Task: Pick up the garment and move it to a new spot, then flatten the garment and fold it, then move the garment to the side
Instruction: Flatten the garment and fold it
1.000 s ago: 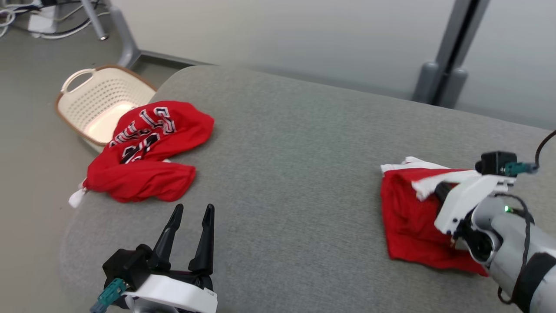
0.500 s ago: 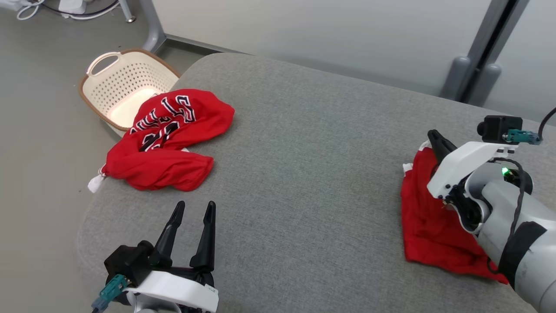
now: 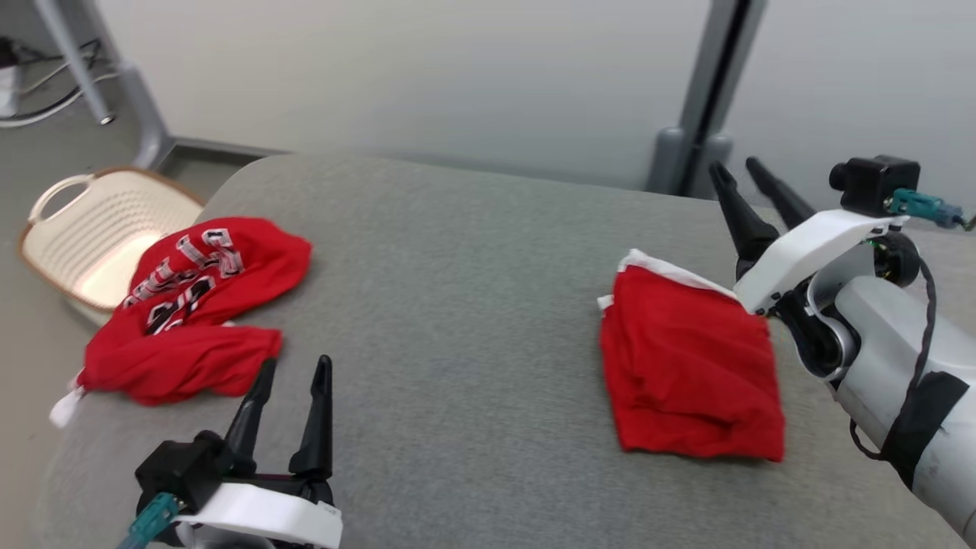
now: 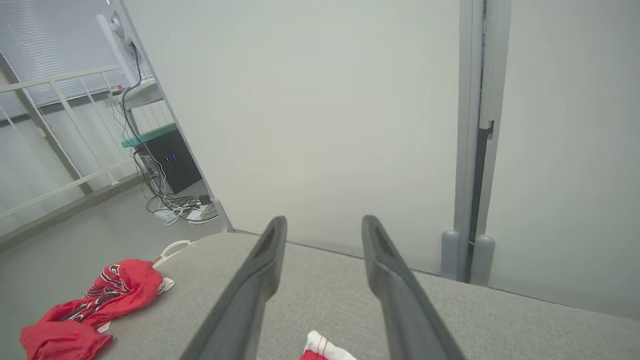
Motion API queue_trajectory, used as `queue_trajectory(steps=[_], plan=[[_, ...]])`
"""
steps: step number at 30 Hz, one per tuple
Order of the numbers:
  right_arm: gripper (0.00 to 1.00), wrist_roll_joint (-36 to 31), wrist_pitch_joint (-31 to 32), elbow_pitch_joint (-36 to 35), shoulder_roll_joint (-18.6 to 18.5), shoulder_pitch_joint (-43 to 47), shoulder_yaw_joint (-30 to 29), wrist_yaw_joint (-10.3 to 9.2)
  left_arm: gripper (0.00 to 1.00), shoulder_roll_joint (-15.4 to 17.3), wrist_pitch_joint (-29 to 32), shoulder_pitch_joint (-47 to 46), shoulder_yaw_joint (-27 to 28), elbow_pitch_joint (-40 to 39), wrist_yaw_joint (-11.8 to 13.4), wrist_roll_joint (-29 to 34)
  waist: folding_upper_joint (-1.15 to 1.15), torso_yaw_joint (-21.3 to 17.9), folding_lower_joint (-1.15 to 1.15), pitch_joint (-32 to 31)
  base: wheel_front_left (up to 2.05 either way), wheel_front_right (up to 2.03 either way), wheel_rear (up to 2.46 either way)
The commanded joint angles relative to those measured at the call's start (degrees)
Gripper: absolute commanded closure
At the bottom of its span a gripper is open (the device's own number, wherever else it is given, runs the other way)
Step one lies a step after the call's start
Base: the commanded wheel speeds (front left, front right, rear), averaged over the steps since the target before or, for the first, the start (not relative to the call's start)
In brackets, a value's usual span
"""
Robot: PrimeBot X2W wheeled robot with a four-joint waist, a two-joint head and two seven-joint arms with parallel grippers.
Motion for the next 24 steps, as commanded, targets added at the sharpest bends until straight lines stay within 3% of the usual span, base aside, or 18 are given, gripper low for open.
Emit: queue_trajectory(steps=[1, 12, 19, 24], plan=[[0.0, -3.27, -0.27, -2.46, -0.75, 1.92, -3.02, -0.02, 0.0, 0.72, -0.01, 0.87, 0.92, -0.92, 0.58, 0.47, 0.0, -4.91, 0.0, -2.65, 0.0, 0.0, 0.0], [0.0, -25.55, -0.2, -17.48, -1.83, 17.7, -26.78, -0.01, 0.0, 3.23, -0.01, 2.06, 4.24, -4.47, 3.6, 3.61, 0.0, -14.78, 0.0, -4.63, 0.0, 0.0, 0.0], [0.0, -35.26, -0.2, -23.71, 1.35, 30.51, -37.91, -0.01, 0.0, 3.51, -0.02, 2.94, 3.74, -3.51, 4.51, 5.21, 0.0, -18.04, 0.0, -4.71, 0.0, 0.0, 0.0], [0.0, -39.55, -0.21, -26.55, 3.04, 35.99, -42.03, -0.02, 0.0, 3.27, -0.01, 2.89, 4.06, -2.6, 4.62, 5.79, 0.0, -19.06, 0.0, -4.4, 0.0, 0.0, 0.0]])
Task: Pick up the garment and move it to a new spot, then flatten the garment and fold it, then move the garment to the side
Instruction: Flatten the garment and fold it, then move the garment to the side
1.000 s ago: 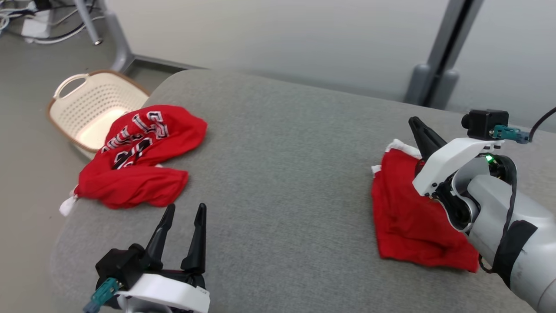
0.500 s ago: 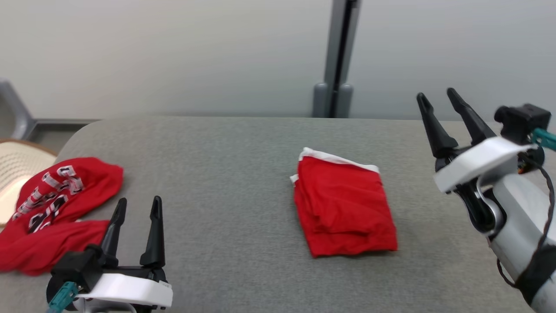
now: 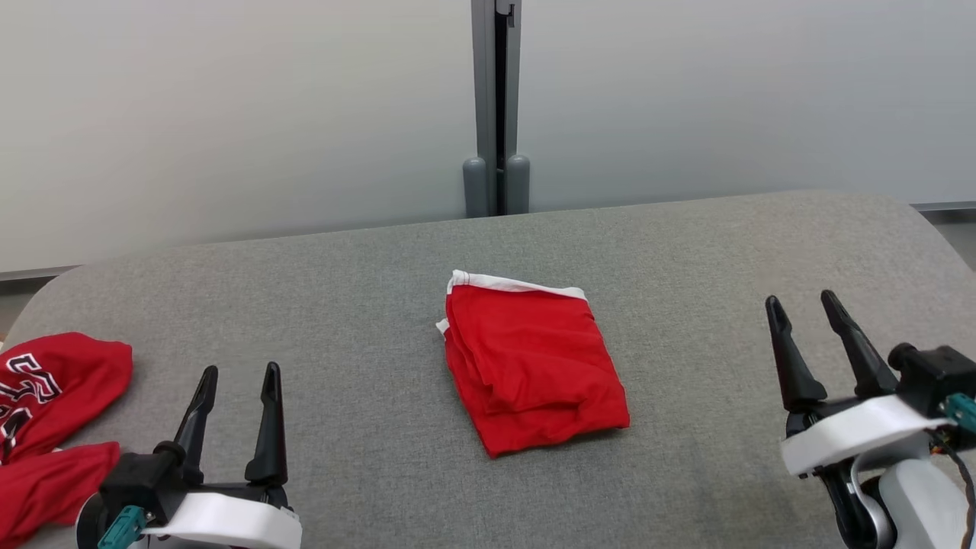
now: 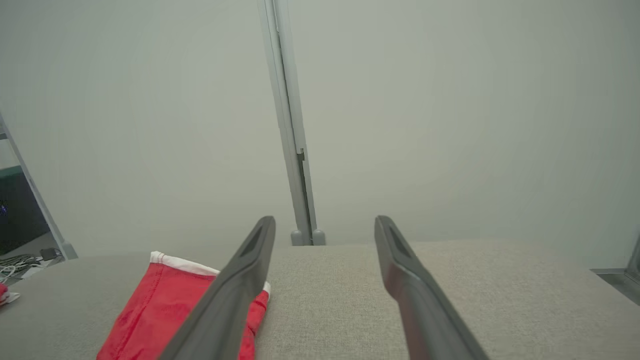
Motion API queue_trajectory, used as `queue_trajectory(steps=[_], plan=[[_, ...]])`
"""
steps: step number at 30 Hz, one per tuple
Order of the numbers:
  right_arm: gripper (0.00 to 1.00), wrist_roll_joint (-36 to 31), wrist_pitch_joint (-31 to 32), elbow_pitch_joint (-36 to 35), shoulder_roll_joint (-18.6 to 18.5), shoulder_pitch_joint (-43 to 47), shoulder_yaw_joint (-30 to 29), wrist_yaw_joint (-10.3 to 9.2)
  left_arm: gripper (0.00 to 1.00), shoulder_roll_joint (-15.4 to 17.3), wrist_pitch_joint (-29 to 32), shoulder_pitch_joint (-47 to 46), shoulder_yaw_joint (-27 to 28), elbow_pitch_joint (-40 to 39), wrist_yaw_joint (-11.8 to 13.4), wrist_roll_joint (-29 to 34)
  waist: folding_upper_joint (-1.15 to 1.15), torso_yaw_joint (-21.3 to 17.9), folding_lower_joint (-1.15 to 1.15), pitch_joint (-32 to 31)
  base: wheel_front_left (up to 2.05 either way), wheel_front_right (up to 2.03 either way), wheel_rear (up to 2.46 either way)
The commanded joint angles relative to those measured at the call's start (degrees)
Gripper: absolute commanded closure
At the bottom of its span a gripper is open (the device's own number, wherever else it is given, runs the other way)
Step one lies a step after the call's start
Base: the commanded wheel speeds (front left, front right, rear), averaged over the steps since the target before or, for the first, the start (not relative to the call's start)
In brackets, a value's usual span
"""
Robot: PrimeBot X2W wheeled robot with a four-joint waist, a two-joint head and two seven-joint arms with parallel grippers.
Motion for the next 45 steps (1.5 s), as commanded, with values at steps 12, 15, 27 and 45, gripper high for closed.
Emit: queue_trajectory(steps=[12, 15, 27, 45], plan=[[0.0, -6.32, -0.08, -2.17, 4.59, 6.15, -5.85, -0.01, 0.0, -1.05, -0.01, 0.54, 0.26, 1.19, -1.42, 1.99, 0.0, -0.07, 0.0, 0.62, 0.0, 0.0, 0.0], [0.0, -6.62, -0.08, -1.4, 4.7, 5.6, -5.61, -0.01, 0.0, -1.39, -0.02, 0.37, -0.04, 1.63, -1.55, 2.28, 0.0, 0.52, 0.0, 0.72, 0.0, 0.0, 0.0], [0.0, -1.23, 13.47, 9.78, 6.19, -5.92, -0.3, -0.01, 0.0, -3.01, -0.01, -1.03, -2.33, 2.83, -2.44, 2.65, 0.0, 5.78, 0.0, 2.93, 0.0, 0.0, 0.0], [0.0, 9.17, 31.31, 32.43, 4.58, -20.29, 2.29, -0.01, 0.0, -4.23, -0.01, -4.97, -3.74, 4.34, -3.69, 2.83, 0.0, 17.08, 0.0, 8.63, 0.0, 0.0, 0.0]])
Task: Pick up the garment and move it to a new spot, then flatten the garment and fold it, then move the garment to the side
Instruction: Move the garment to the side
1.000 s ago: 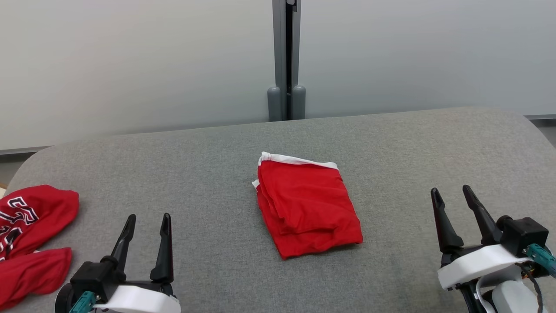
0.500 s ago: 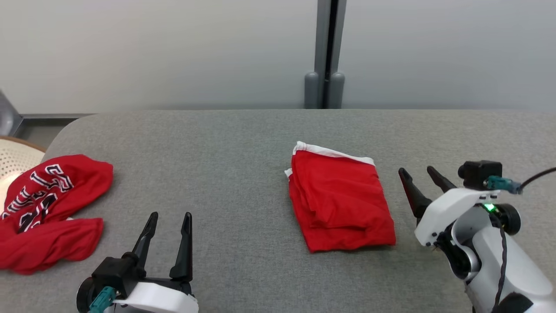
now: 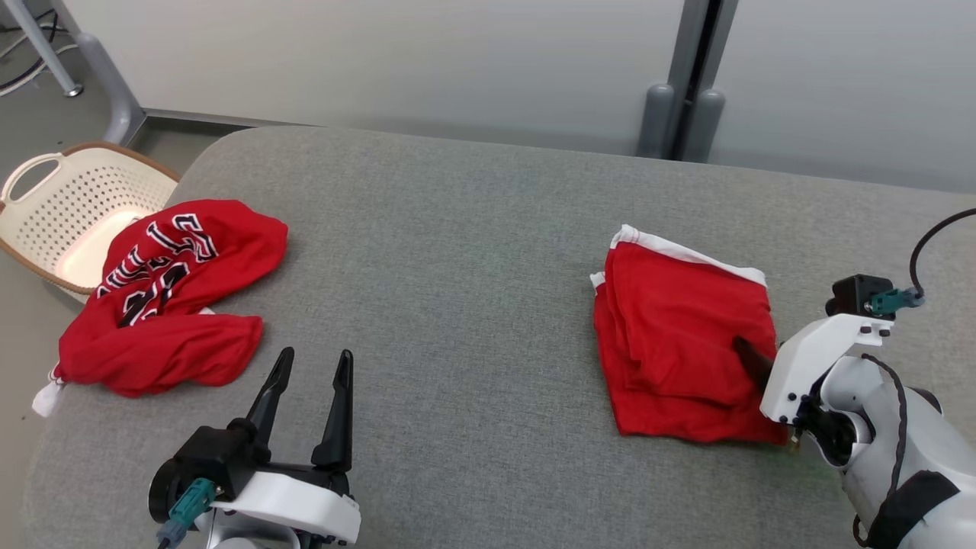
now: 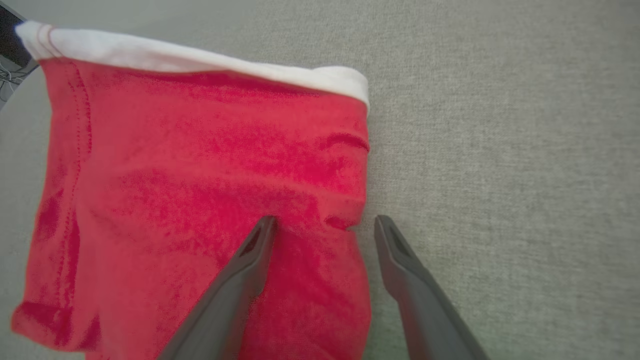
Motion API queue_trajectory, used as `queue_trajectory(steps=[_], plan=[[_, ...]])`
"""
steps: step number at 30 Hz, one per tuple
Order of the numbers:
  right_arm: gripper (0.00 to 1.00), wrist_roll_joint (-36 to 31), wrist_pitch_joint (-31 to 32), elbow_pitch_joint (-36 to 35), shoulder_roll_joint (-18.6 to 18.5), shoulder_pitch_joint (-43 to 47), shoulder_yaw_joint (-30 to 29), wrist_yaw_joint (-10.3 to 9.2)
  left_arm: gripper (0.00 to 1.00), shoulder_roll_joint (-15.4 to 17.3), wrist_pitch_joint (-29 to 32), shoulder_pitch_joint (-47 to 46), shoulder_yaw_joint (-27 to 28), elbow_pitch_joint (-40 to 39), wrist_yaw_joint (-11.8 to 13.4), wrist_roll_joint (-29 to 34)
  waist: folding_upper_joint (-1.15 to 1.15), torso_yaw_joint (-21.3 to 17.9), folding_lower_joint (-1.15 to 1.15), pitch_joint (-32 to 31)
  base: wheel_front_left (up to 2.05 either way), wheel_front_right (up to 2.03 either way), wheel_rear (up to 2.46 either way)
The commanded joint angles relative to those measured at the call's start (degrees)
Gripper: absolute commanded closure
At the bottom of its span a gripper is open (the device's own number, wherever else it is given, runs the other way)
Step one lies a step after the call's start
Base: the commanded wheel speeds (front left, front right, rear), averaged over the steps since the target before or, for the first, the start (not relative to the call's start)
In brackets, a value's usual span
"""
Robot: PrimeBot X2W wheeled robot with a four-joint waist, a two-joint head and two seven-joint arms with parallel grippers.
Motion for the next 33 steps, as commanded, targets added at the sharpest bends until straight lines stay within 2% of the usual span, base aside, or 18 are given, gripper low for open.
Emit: queue_trajectory(steps=[1, 8, 9, 10, 11, 12, 20, 23, 33], plan=[[0.0, 0.18, 0.28, 0.58, -0.13, -0.65, -0.2, 0.0, 0.0, 0.05, -0.01, -0.93, 0.06, 0.04, -0.3, 0.28, 0.0, 0.88, 0.0, 0.57, 0.0, 0.0, 0.0], [0.0, 1.8, 0.06, 5.74, 0.94, -1.18, -0.63, 0.0, 0.0, -0.1, -0.01, -1.35, -0.46, 0.75, -0.68, 0.55, 0.0, 2.22, 0.0, 1.06, 0.0, 0.0, 0.0], [0.16, 2.04, -0.31, 6.13, 0.88, -1.16, -0.66, 0.0, 0.0, -0.13, -0.01, -1.42, -0.53, 0.84, -0.72, 0.58, 0.0, 2.29, 0.0, 1.09, 0.0, 0.0, 0.0], [0.56, 2.25, -0.75, 6.48, 0.74, -1.26, -0.68, 0.0, 0.0, -0.13, -0.01, -1.48, -0.59, 0.96, -0.76, 0.61, 0.0, 2.32, 0.0, 1.1, 0.0, 0.0, 0.0], [0.89, 2.47, -1.22, 6.72, 0.74, -1.34, -0.7, 0.0, 0.0, -0.14, -0.01, -1.5, -0.6, 1.06, -0.82, 0.7, 0.0, 2.3, 0.0, 1.06, 0.0, 0.0, 0.0], [1.0, 2.67, -1.88, 6.83, 0.8, -1.45, -0.67, 0.0, 0.0, -0.09, -0.01, -1.47, -0.57, 1.1, -0.87, 0.8, 0.0, 2.21, 0.0, 1.0, 0.0, 0.0, 0.0], [1.0, 2.7, -8.37, 6.01, -0.04, -2.06, 1.05, -0.01, 0.0, -0.07, 0.1, -1.45, -1.38, 0.51, -1.93, -1.21, 0.0, -1.45, 0.0, -1.18, 0.0, 0.0, 0.0], [1.0, 3.42, -9.43, 5.6, 0.72, -1.51, 2.24, 0.0, 0.0, 0.14, 0.42, -1.36, -2.22, -0.37, -2.04, -0.84, 0.0, -4.55, 0.0, -2.58, 0.0, 0.0, 0.0], [1.0, 4.72, -11.79, 2.84, 0.01, -0.88, 7.16, 0.0, 0.0, 0.07, 1.68, -0.49, -5.28, -1.14, -2.28, -0.63, 0.0, -17.36, 0.0, -4.23, 0.0, 0.0, 0.0]])
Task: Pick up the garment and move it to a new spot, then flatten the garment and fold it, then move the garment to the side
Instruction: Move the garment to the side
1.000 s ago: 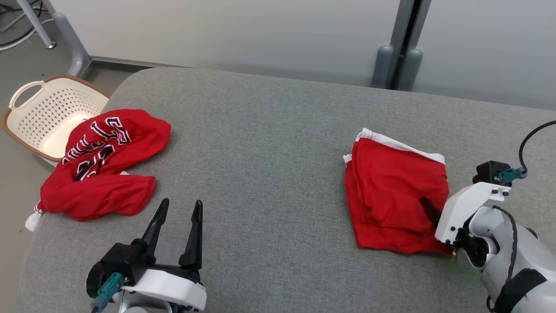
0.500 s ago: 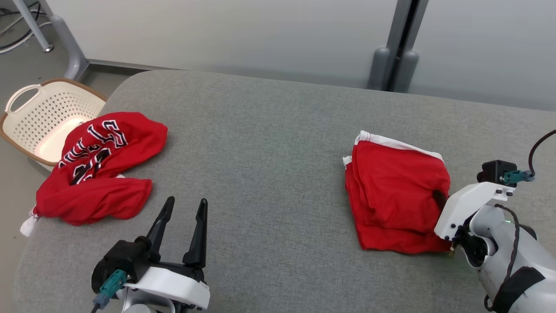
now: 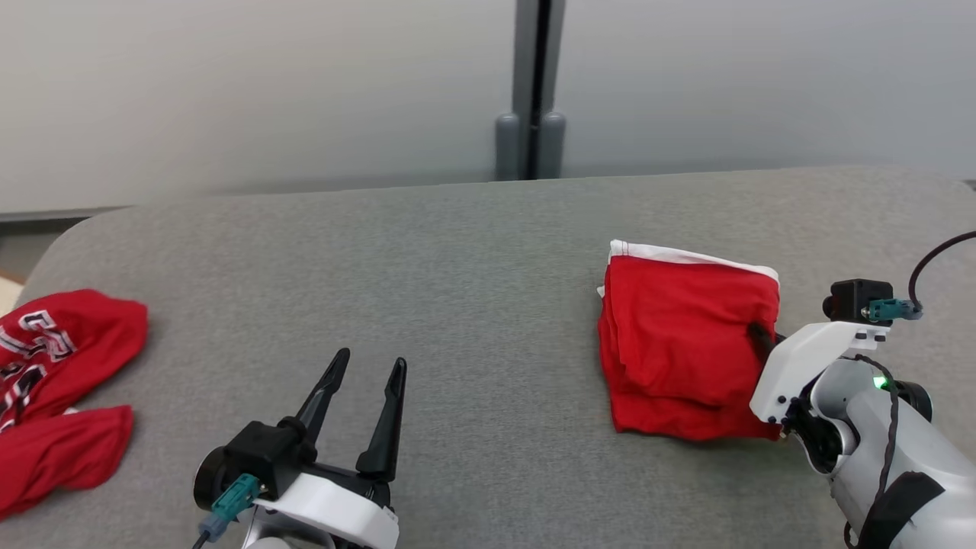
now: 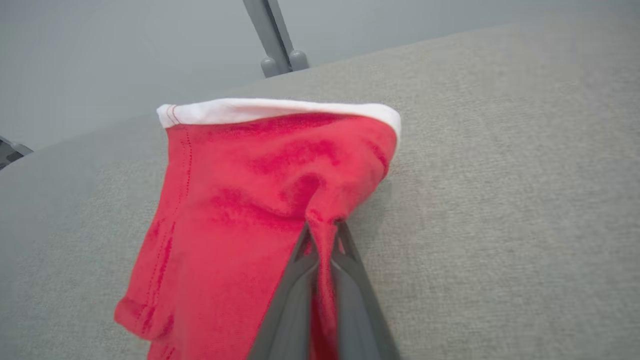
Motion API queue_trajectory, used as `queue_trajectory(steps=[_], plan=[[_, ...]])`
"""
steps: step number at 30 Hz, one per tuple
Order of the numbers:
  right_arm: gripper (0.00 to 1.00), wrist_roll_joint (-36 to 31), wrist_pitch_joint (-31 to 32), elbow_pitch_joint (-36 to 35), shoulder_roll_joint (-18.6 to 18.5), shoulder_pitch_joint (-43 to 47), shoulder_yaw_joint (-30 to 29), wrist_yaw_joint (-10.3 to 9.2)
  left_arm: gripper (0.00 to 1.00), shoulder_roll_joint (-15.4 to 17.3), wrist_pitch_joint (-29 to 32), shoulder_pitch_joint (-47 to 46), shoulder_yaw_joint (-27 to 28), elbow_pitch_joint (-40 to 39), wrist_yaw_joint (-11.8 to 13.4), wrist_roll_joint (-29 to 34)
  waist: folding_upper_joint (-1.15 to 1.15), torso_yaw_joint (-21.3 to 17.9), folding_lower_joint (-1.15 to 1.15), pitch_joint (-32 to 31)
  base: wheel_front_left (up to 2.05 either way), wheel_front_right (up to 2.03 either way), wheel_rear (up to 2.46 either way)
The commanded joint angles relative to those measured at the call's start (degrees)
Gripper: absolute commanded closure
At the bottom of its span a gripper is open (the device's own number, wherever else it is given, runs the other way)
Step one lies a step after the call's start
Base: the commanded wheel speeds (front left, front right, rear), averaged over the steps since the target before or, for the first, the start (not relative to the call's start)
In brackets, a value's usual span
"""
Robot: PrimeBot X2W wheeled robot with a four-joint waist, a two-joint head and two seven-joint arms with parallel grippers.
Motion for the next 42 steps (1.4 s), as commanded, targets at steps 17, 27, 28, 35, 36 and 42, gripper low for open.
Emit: queue_trajectory(steps=[17, 27, 28, 35, 36, 42], plan=[[1.0, 3.68, -4.33, -2.17, -3.04, -4.14, 4.9, -0.01, 0.0, 1.59, 1.18, -5.1, -5.34, -0.71, -1.64, 0.16, 0.0, -15.75, 0.0, 6.48, 0.0, 0.0, 0.0], [1.0, -2.43, -7.93, 3.18, -12.01, -15.97, 8.58, -0.02, 0.0, 4.27, 3.37, -10.08, -5.66, -3.45, -1.73, 1.14, 0.0, -12.89, 0.0, 16.66, 0.0, 0.0, 0.0], [1.0, -3.16, -8.35, 4.07, -12.87, -17.19, 8.72, -0.02, 0.0, 4.42, 3.68, -10.59, -5.7, -3.83, -1.73, 1.23, 0.0, -12.36, 0.0, 17.79, 0.0, 0.0, 0.0], [1.0, -9.22, -9.41, 11.0, -18.91, -24.08, 9.34, -0.03, 0.0, 5.37, 4.07, -12.54, -5.38, -5.32, -1.14, 1.42, 0.0, -9.09, 0.0, 22.16, 0.0, 0.0, 0.0], [1.0, -9.61, -9.89, 11.32, -19.34, -24.54, 8.53, -0.03, 0.0, 5.39, 3.91, -12.67, -5.27, -5.31, -0.99, 1.33, 0.0, -8.73, 0.0, 22.33, 0.0, 0.0, 0.0], [0.0, -13.93, -10.37, 12.16, -22.35, -23.5, 3.39, -0.03, 0.0, 5.26, 2.74, -12.13, -4.81, -4.18, -0.71, 0.42, 0.0, -7.23, 0.0, 20.85, 0.0, 0.0, 0.0]])
